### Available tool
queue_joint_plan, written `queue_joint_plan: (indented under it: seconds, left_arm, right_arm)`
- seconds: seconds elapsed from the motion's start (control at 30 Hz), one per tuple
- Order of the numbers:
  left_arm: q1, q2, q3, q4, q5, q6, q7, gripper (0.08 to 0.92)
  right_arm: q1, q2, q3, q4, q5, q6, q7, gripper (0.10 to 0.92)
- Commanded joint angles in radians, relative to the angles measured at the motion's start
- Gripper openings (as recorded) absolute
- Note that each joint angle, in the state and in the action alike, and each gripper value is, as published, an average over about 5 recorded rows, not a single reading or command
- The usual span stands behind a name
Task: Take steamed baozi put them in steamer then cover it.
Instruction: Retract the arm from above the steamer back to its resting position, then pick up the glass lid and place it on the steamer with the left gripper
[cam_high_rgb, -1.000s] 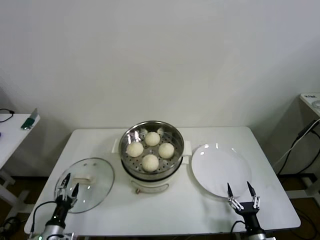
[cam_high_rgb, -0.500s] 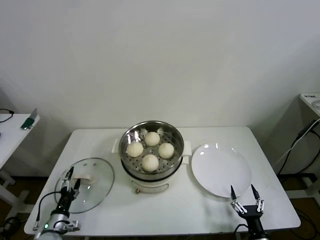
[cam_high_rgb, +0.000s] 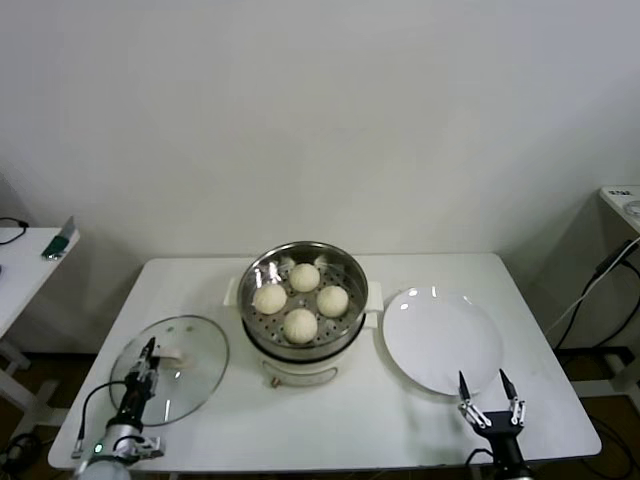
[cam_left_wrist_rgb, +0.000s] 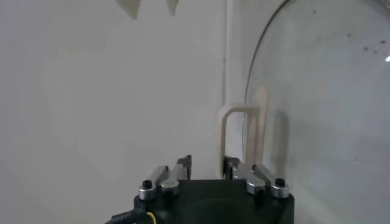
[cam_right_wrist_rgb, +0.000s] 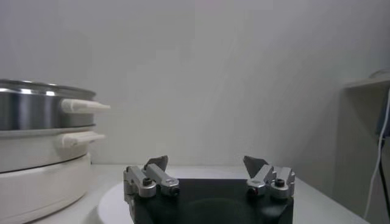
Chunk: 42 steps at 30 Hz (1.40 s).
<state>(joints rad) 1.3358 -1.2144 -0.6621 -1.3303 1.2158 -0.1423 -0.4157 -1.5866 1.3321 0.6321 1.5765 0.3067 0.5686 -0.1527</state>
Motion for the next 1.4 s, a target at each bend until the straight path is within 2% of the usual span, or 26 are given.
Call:
queue_joint_plan:
  seconds: [0.03,0.17,0.3,0.5,0.73,0.87,1.0,1.13,1.23,1.4]
  left_arm:
    - [-0.012,-0.01,0.0,0.008,0.004,0.002,-0.003,0.342]
    - [0.007,-0.009,-0.003,-0.054,-0.017,0.013,0.009,0.221]
    - [0.041,0.005,-0.006,-0.186,-0.084,0.049,0.046,0.145]
    - [0.088,0.051,-0.031,-0.406,-0.188,0.13,0.12,0.139]
    - [0.097,0.143,-0.046,-0.593,-0.29,0.348,0.301,0.139]
    - [0.079,0.174,-0.02,-0.683,-0.295,0.433,0.379,0.139]
    - [0.055,0.194,0.058,-0.766,-0.274,0.513,0.447,0.139]
    - [-0.005,0.2,0.193,-0.818,-0.199,0.599,0.51,0.139]
    - [-0.076,0.17,0.298,-0.828,-0.111,0.666,0.57,0.139]
    - [-0.18,0.076,0.467,-0.827,0.011,0.753,0.676,0.139]
  right_arm:
    - [0.0,0.002,-0.001,0.003,-0.004,0.002,-0.001,0.823]
    - [0.004,0.002,0.001,0.005,-0.007,-0.001,0.001,0.823]
    - [0.009,0.001,0.004,0.001,-0.021,-0.002,0.011,0.823]
    - [0.01,-0.001,0.01,-0.002,-0.036,-0.004,0.024,0.823]
    - [0.009,0.003,0.02,-0.008,-0.092,-0.022,0.06,0.823]
    - [0.01,0.005,0.016,-0.007,-0.096,-0.032,0.064,0.823]
    - [0.012,0.008,0.01,-0.001,-0.102,-0.039,0.064,0.823]
    - [0.016,0.01,0.005,0.001,-0.107,-0.044,0.067,0.823]
    - [0.022,0.013,0.0,0.004,-0.11,-0.05,0.069,0.823]
    - [0.025,0.015,-0.002,0.017,-0.116,-0.069,0.071,0.823]
